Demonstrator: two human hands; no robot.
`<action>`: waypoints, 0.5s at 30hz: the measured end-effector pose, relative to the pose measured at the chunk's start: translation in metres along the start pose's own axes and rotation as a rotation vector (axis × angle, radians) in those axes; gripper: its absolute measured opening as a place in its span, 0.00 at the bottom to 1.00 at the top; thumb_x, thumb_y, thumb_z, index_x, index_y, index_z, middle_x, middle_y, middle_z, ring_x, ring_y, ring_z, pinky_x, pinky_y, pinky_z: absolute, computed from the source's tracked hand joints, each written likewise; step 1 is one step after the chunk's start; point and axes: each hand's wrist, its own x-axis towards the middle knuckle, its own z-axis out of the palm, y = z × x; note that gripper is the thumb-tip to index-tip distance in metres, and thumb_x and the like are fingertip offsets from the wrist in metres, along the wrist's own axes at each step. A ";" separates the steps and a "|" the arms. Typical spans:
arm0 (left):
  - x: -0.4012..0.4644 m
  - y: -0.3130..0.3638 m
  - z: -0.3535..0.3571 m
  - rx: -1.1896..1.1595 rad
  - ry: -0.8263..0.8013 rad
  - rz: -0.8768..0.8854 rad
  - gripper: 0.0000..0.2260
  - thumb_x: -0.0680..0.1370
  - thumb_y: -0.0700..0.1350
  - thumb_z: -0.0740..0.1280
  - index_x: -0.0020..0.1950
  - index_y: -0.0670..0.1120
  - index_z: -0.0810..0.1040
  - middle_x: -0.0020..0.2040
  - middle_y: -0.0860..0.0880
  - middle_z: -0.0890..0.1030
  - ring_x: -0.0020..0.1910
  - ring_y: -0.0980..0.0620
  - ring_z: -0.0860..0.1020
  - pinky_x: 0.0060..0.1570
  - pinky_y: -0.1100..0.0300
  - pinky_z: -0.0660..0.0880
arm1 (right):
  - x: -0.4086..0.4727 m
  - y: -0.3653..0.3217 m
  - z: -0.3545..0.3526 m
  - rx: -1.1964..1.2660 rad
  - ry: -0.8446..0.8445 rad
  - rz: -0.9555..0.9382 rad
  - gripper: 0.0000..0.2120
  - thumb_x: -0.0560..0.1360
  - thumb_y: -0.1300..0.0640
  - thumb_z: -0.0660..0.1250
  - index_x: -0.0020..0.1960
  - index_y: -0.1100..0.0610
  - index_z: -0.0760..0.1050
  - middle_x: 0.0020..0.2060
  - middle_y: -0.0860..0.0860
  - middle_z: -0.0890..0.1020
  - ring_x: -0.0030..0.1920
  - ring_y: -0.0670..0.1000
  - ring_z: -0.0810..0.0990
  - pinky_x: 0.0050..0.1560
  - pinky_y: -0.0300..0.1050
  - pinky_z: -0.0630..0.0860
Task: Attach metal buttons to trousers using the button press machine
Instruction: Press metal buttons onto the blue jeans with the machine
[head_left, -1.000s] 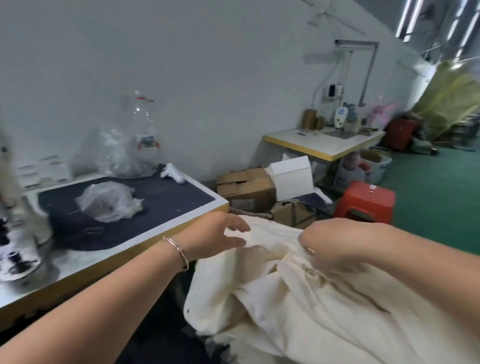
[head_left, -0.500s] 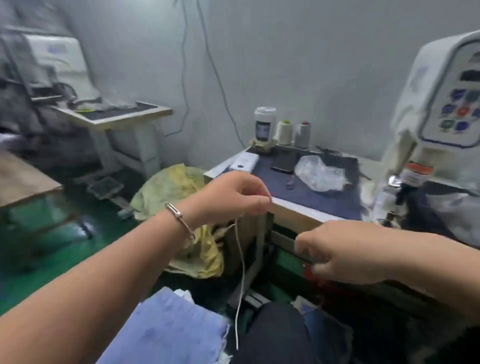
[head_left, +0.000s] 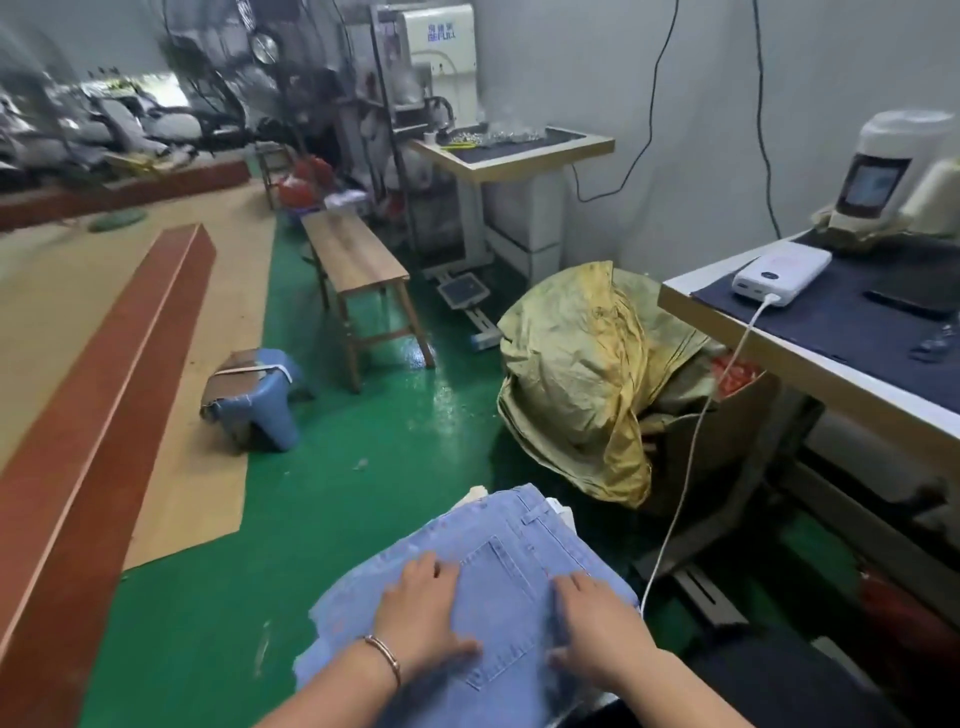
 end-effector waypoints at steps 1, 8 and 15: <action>0.004 0.001 0.003 -0.008 0.051 -0.034 0.46 0.67 0.68 0.70 0.78 0.50 0.56 0.76 0.46 0.58 0.77 0.45 0.56 0.74 0.49 0.59 | 0.001 0.006 0.008 0.030 -0.003 0.016 0.38 0.70 0.41 0.69 0.74 0.52 0.57 0.70 0.51 0.62 0.70 0.54 0.63 0.65 0.49 0.67; 0.038 -0.002 -0.014 0.043 0.046 -0.189 0.57 0.61 0.72 0.73 0.79 0.48 0.51 0.72 0.46 0.66 0.72 0.45 0.64 0.71 0.41 0.60 | 0.006 0.026 0.018 0.310 0.048 0.222 0.51 0.66 0.40 0.72 0.77 0.52 0.46 0.76 0.59 0.50 0.75 0.58 0.55 0.69 0.51 0.65; 0.021 0.020 -0.016 -0.141 0.134 0.022 0.11 0.70 0.46 0.66 0.37 0.50 0.63 0.35 0.52 0.73 0.42 0.47 0.75 0.38 0.55 0.62 | 0.008 0.052 0.006 1.123 0.207 0.513 0.46 0.68 0.63 0.75 0.77 0.60 0.51 0.64 0.59 0.71 0.51 0.57 0.77 0.52 0.49 0.75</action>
